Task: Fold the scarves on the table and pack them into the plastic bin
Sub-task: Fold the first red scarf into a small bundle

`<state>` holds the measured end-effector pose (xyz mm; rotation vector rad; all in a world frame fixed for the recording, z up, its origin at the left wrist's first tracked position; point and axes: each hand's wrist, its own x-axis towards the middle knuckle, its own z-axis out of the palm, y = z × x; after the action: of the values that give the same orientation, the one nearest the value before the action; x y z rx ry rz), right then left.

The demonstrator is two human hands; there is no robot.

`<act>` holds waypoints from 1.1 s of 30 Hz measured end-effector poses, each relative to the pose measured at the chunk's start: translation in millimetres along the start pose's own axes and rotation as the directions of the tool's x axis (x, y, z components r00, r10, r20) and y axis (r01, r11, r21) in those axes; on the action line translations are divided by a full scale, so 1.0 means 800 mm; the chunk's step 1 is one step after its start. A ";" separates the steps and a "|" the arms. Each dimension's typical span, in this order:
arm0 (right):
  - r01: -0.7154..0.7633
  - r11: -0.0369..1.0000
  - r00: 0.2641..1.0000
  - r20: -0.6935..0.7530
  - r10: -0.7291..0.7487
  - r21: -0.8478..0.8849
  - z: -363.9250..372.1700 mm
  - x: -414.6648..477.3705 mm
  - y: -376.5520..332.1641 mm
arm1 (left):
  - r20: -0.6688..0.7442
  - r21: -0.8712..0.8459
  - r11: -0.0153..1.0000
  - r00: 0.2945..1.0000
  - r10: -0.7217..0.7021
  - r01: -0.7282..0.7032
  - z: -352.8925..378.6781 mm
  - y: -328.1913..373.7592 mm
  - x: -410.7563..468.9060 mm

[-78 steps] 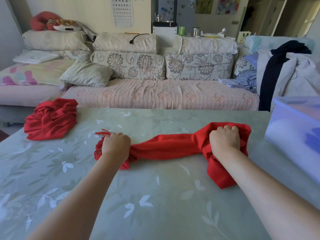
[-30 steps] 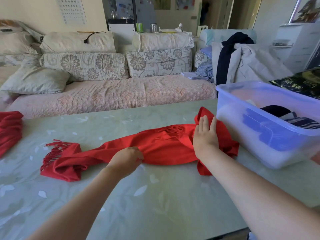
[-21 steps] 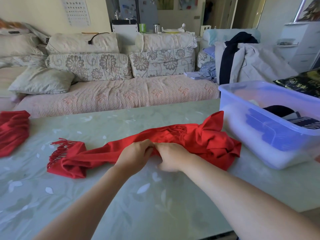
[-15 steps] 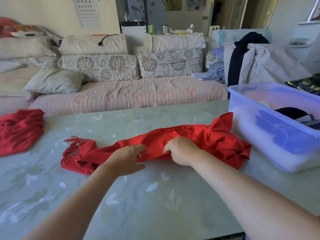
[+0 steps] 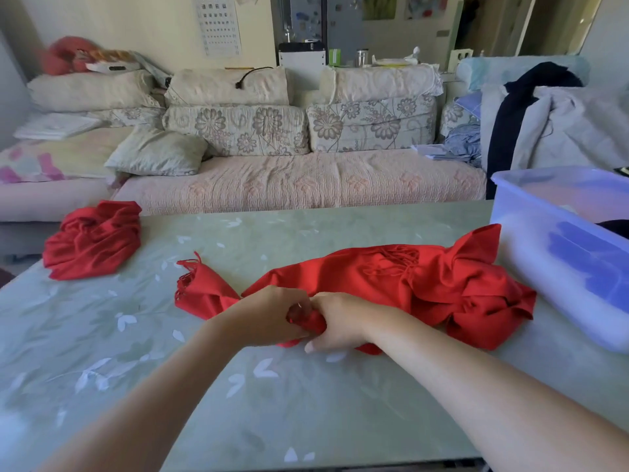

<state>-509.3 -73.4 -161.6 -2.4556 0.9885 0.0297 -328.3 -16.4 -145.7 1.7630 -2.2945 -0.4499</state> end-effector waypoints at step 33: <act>0.072 0.988 0.953 -0.284 -0.108 -0.136 0.028 0.173 -0.070 | -0.057 0.180 0.953 0.970 -0.235 0.242 -0.024 -0.185 -0.085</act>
<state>-366.4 -118.0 -184.4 -2.6699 1.0190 -0.3196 -170.5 11.7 -180.7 2.1336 -2.1698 -0.2465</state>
